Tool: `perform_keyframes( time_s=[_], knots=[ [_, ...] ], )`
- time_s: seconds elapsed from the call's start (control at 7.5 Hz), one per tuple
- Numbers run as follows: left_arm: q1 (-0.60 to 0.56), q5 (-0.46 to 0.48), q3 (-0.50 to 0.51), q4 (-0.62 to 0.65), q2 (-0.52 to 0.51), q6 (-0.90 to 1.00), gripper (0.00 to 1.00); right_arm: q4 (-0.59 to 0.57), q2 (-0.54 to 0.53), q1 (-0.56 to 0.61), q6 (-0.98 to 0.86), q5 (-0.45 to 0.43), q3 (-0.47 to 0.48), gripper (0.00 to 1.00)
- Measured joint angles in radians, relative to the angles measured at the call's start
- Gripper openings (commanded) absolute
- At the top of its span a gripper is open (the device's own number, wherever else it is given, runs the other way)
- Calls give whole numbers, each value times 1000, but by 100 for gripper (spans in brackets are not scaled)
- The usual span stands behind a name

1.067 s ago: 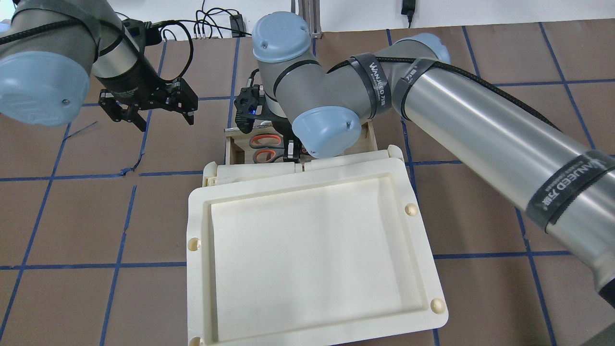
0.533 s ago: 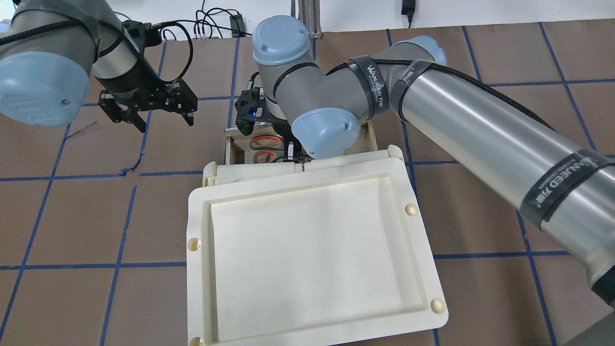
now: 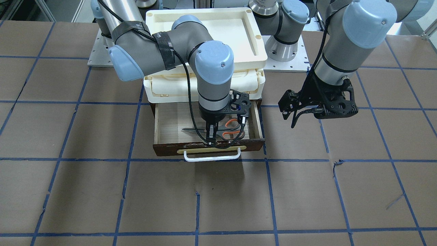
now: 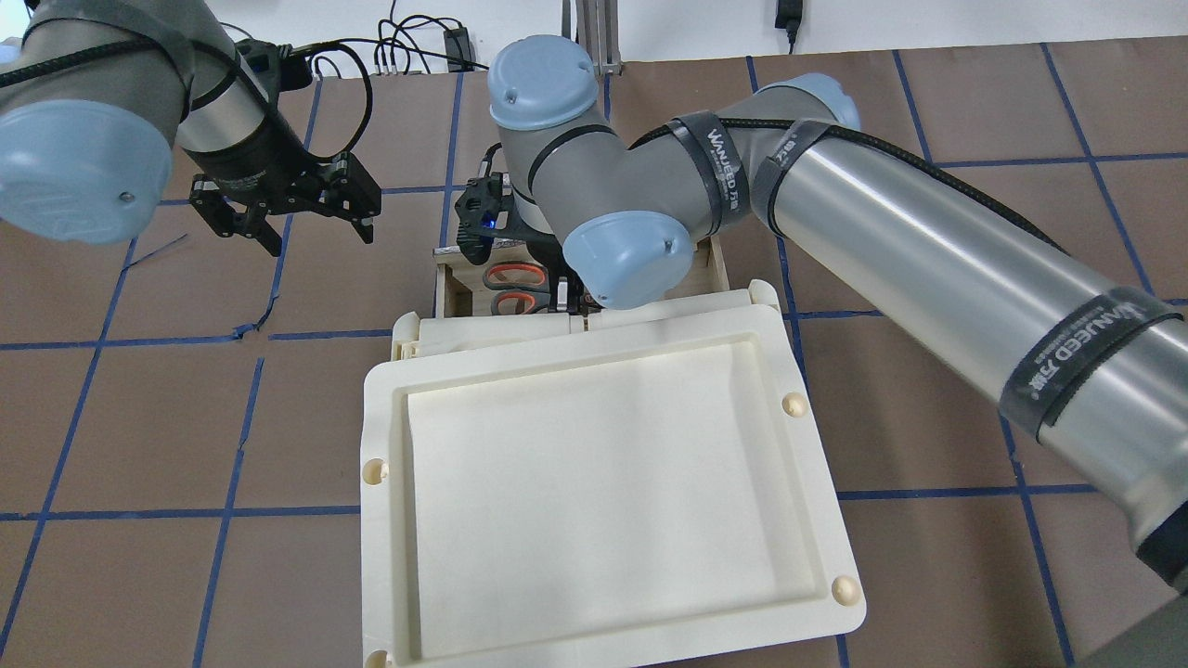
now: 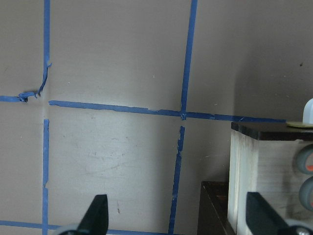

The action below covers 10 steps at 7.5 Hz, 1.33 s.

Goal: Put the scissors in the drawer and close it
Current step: 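Lower the scissors into the drawer with the right gripper, then open the right gripper and withdraw it up from the drawer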

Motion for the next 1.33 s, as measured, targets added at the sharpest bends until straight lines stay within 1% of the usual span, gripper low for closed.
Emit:
perform_keyframes(
  time_s=[0.13,0.27,0.53,1.07,1.33],
  knots=[
    [-1,0,0,0,0,0,100,0,0,0,0,0,3,9],
    [-1,0,0,0,0,0,100,-1,1,0,1,0,5,13],
    [-1,0,-1,-1,0,0,100,-1,1,0,1,0,6,34],
    [0,1,-1,-2,0,1,100,-1,-2,1,1,2,6,89],
    [1,1,-7,-2,0,1,100,-1,-7,1,1,0,1,92]
  ],
)
